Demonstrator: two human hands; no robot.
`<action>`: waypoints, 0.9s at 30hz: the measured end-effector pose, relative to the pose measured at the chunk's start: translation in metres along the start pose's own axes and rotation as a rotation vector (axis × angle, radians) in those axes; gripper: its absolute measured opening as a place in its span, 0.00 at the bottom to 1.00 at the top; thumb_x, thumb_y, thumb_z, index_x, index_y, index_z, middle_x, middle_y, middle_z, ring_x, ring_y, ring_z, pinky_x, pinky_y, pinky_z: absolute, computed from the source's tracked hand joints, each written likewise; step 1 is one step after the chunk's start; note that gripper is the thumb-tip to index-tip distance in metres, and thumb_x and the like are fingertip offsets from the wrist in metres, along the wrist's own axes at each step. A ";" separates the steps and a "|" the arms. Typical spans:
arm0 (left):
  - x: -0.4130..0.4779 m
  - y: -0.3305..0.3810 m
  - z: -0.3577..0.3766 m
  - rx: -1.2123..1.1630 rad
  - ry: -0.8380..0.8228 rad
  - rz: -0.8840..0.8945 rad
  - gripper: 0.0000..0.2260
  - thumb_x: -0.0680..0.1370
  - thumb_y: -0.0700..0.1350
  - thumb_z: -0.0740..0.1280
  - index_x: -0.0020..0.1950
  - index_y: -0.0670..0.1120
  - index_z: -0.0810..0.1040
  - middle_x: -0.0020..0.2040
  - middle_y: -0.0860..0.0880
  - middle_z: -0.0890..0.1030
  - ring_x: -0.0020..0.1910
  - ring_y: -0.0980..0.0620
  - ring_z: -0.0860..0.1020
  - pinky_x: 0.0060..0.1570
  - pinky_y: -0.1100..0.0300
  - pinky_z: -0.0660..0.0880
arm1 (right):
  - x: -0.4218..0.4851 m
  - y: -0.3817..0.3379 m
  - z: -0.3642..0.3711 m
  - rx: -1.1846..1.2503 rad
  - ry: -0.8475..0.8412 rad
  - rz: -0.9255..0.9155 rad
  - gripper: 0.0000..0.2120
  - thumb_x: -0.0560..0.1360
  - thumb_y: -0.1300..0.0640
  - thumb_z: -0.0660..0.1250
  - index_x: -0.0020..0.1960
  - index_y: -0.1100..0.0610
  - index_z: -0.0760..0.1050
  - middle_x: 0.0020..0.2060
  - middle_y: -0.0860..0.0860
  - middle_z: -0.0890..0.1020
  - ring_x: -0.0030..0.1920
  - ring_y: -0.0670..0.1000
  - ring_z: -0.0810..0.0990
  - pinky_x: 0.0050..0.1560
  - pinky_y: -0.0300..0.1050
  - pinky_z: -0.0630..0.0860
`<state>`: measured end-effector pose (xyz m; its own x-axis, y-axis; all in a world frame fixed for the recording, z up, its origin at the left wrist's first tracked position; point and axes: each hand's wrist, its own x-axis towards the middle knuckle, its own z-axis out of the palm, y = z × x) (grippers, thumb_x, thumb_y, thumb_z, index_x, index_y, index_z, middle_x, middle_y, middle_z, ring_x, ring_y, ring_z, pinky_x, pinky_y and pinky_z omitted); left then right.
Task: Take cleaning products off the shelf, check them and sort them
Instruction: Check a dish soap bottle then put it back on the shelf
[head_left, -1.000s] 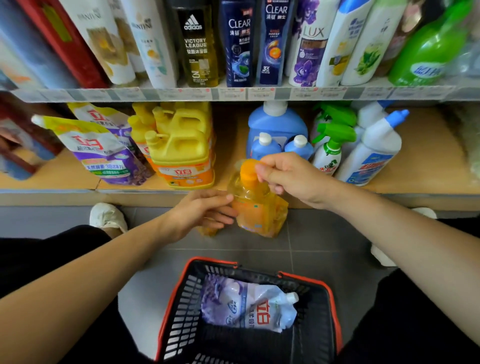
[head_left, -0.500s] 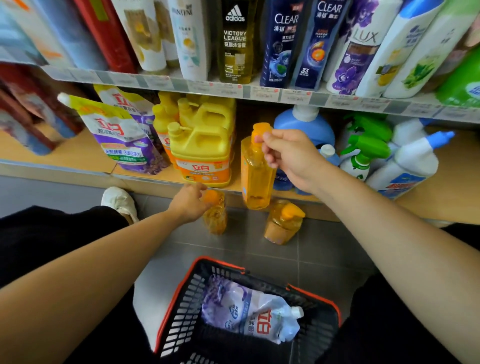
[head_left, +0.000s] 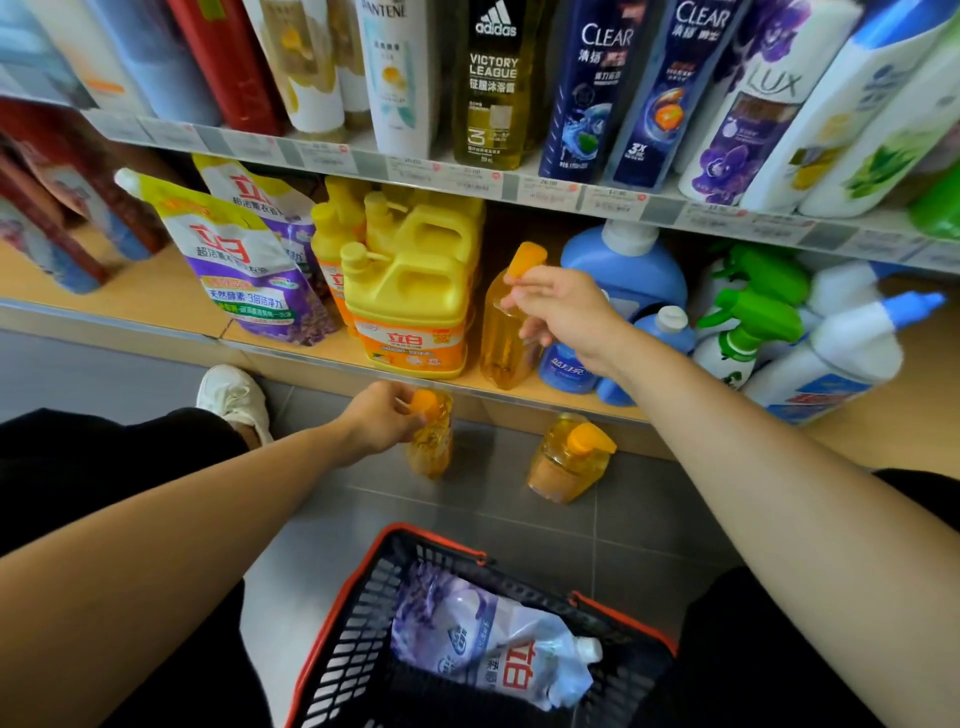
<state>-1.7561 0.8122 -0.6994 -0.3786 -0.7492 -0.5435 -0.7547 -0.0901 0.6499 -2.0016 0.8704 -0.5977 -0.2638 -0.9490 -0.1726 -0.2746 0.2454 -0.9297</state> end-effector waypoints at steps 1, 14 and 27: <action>0.000 0.000 0.000 0.039 0.011 0.003 0.15 0.78 0.45 0.74 0.62 0.44 0.75 0.52 0.45 0.81 0.50 0.48 0.82 0.49 0.54 0.82 | 0.000 0.000 -0.005 -0.198 0.039 -0.072 0.07 0.80 0.59 0.67 0.56 0.53 0.81 0.46 0.49 0.85 0.33 0.42 0.79 0.34 0.37 0.77; -0.031 0.033 -0.021 0.450 -0.043 0.267 0.16 0.73 0.52 0.78 0.57 0.47 0.82 0.52 0.50 0.83 0.49 0.53 0.79 0.48 0.60 0.77 | 0.017 -0.007 -0.019 -0.732 0.183 -0.431 0.22 0.80 0.55 0.66 0.74 0.52 0.72 0.61 0.53 0.74 0.60 0.56 0.75 0.57 0.49 0.72; -0.065 0.130 -0.042 0.392 0.002 0.536 0.16 0.74 0.47 0.77 0.60 0.43 0.81 0.52 0.46 0.82 0.51 0.47 0.80 0.54 0.50 0.78 | 0.015 -0.005 -0.012 -0.687 0.401 -0.459 0.12 0.80 0.54 0.66 0.51 0.61 0.84 0.40 0.56 0.82 0.44 0.58 0.80 0.44 0.52 0.73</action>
<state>-1.8066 0.8219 -0.5573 -0.7554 -0.6247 -0.1977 -0.6011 0.5407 0.5884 -2.0148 0.8573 -0.5916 -0.2592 -0.8740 0.4110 -0.8871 0.0471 -0.4592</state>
